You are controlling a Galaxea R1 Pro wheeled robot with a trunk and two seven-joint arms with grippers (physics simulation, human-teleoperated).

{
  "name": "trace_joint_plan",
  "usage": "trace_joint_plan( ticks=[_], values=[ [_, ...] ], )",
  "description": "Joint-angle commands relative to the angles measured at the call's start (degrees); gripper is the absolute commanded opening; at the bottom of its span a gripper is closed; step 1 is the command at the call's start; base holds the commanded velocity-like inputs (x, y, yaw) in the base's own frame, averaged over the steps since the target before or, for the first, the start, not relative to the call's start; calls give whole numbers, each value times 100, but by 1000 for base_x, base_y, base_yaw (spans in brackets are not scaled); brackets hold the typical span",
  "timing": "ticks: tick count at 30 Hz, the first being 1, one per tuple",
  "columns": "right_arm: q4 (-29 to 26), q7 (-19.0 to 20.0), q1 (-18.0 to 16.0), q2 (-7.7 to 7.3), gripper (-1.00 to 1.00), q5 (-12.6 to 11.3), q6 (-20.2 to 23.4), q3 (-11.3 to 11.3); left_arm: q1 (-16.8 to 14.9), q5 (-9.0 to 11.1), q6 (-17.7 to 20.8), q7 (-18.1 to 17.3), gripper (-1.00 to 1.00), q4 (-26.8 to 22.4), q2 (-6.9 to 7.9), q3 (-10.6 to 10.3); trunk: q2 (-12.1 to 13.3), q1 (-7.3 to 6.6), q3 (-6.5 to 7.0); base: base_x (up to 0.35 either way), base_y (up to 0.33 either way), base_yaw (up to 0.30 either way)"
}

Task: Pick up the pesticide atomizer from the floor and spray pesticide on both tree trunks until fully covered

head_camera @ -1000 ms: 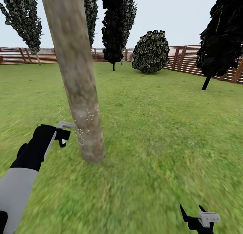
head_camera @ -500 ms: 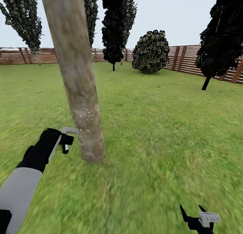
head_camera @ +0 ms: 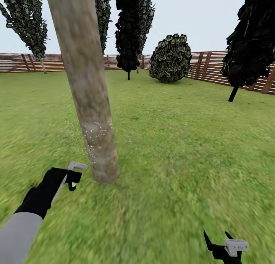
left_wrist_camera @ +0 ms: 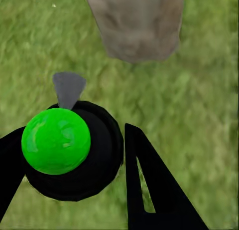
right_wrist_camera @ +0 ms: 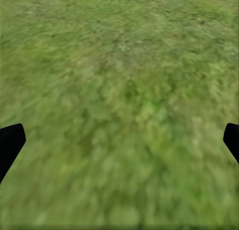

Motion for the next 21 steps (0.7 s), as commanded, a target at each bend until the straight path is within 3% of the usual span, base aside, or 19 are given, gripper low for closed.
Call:
trace_joint_plan(
  ticks=[1, 2, 5, 6, 7, 8, 10, 14, 21],
  values=[
    [-8, 43, -12, 7, 100, 36, -24, -47, 14, -127, -33, -13, -100, 49, -142, 3, -3, -1, -5, 0, 0, 0],
    [-8, 42, -14, 7, 100, 36, -24, -46, 26, -129, -361, 363, -100, 313, -545, 16, -3, -1, -5, 0, 0, 0],
    [-8, 40, -14, 11, 100, 42, -24, -42, 30, -116, -1237, 1188, -100, 946, -948, 25, -3, -1, -5, 0, 0, 0],
    [-8, 45, -14, 13, 100, 41, -24, -38, 29, 108, -1561, 1620, -100, 1337, -1095, 54, -3, -1, -5, 0, 0, 0],
    [-8, 47, -14, 15, 100, 40, -24, -37, 29, 595, -1768, 1720, -100, 1477, -1115, 194, -3, -1, -5, 0, 0, 0],
    [-8, 47, -14, 15, 100, 38, -24, -37, 28, 823, -1872, 1745, -100, 1576, -1107, 249, -3, -1, -5, 0, 0, 0],
    [-8, 47, -13, 15, 100, 36, -24, -37, 30, 1003, -2033, 1764, -100, 1828, -1112, 288, -3, -1, -5, 0, 0, 0],
    [-8, 47, -13, 16, 100, 36, -24, -37, 37, 1058, -2261, 1779, -100, 2054, -1086, 315, -3, -1, -5, 0, -29, 0],
    [-1, 47, -12, 16, 100, 36, -24, -37, 40, 1066, -2313, 1788, -100, 2067, -1089, 323, -3, -1, -5, 0, -238, 0]
  ],
)
